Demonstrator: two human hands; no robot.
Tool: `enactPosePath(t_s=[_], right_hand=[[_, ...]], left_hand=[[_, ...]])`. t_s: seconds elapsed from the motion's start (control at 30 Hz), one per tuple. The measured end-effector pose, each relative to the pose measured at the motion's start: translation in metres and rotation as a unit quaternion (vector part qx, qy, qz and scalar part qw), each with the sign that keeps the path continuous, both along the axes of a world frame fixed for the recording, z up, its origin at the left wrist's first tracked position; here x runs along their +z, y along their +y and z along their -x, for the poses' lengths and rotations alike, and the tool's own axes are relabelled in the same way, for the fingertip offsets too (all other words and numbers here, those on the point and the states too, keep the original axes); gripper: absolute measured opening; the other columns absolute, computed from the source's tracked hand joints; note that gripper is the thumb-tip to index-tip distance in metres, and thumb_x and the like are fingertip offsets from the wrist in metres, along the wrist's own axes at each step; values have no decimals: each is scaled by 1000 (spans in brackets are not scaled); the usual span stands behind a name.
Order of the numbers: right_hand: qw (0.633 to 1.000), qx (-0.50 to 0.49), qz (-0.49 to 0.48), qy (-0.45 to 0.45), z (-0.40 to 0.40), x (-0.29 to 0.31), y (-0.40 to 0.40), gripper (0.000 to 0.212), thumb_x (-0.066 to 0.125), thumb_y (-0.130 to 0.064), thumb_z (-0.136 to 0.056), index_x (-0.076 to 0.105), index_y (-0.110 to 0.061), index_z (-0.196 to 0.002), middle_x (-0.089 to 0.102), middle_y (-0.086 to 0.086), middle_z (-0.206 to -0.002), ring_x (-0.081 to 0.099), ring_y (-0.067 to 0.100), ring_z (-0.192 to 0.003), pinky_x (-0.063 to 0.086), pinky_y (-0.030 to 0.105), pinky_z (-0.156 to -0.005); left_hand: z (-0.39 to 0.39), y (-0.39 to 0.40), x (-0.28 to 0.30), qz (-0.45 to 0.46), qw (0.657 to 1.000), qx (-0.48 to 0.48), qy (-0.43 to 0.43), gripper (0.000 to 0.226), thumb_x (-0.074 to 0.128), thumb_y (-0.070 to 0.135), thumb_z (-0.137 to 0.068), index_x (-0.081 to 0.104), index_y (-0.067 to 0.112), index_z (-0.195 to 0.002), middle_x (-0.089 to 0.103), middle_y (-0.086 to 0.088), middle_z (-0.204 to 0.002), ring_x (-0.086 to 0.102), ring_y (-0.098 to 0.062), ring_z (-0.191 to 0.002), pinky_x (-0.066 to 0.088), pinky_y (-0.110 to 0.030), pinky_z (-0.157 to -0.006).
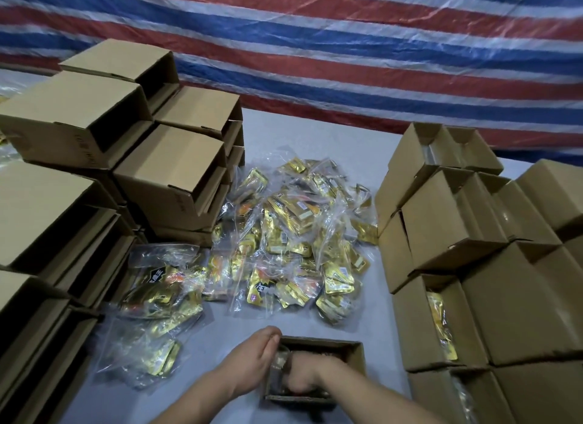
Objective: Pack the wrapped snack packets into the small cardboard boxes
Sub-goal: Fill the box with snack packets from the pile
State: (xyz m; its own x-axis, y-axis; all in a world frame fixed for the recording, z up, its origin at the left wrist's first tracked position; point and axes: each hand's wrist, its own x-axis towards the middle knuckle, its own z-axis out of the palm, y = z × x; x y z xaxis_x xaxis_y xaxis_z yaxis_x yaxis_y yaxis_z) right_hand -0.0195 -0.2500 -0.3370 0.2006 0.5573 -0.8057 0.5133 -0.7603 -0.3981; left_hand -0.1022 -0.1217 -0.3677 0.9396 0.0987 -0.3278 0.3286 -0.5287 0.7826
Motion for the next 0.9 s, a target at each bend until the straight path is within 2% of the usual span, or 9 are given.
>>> enactPosePath(t_s=[0.07,0.13,0.2,0.3,0.43,0.6,0.7,0.8,0.9], right_hand=[[1000,-17,-17,-15,-2,6,-4,20,53,-37,-93,61,-21,-99,66,13,-110,59,29,-94,40,28,-76],[996,-68,-13,-59,-11,12,-15,33,55,-48,-89,52,-21,-72,60,1,-75,51,20,-70,36,26,-57],[989,-103,5,-107,-22,13,-33,35,54,-49,-91,52,-21,-70,50,-3,-66,48,18,-69,31,25,-51],[991,-83,46,-94,-25,8,-48,28,50,-41,-93,60,-19,-78,61,2,-85,58,21,-87,40,26,-69],[993,-85,67,-43,-13,0,-48,42,50,-42,-96,64,-13,-121,63,11,-129,58,29,-118,42,28,-92],[987,-96,-9,-128,-20,5,-33,29,59,-48,-87,61,-19,-83,59,5,-84,59,24,-84,38,28,-65],[986,-139,-55,-79,-11,1,-21,13,60,-31,-87,62,-19,-81,63,4,-84,59,21,-82,45,28,-69],[992,-95,-39,-78,2,-7,-6,23,56,-22,-93,68,-6,-104,68,18,-110,63,29,-99,43,28,-79],[997,29,-11,-66,9,-13,14,42,49,-15,-99,50,2,-138,47,23,-145,46,35,-130,32,35,-108]], left_hand=[[-2,2,0,-7,1000,-4,4,24,31,33,-107,53,26,-112,59,5,-109,56,-11,-104,42,-27,-96],[-3,2,0,-8,1000,-7,7,25,30,36,-107,53,28,-109,60,5,-106,57,-12,-101,44,-28,-94],[-3,2,1,-5,1000,-6,10,26,29,37,-107,53,28,-108,61,5,-104,58,-11,-98,45,-29,-92],[-5,2,1,-6,1000,2,14,26,28,37,-107,53,28,-111,60,5,-104,57,-11,-98,43,-27,-91],[-3,-1,-1,-6,1000,-2,25,27,28,39,-107,52,29,-115,60,6,-109,56,-9,-102,43,-27,-93],[-5,-2,0,-1,1000,12,27,26,29,38,-107,53,29,-113,61,5,-108,58,-10,-102,43,-30,-94],[-7,-2,1,-7,1000,11,25,27,30,32,-107,54,22,-115,62,0,-111,57,-13,-104,42,-29,-95],[-6,-3,2,-7,1000,7,25,27,29,33,-107,54,23,-114,61,1,-111,56,-11,-104,42,-28,-95],[-5,-7,4,-10,999,-5,30,29,28,35,-107,53,24,-116,60,3,-112,56,-11,-106,41,-29,-97]])
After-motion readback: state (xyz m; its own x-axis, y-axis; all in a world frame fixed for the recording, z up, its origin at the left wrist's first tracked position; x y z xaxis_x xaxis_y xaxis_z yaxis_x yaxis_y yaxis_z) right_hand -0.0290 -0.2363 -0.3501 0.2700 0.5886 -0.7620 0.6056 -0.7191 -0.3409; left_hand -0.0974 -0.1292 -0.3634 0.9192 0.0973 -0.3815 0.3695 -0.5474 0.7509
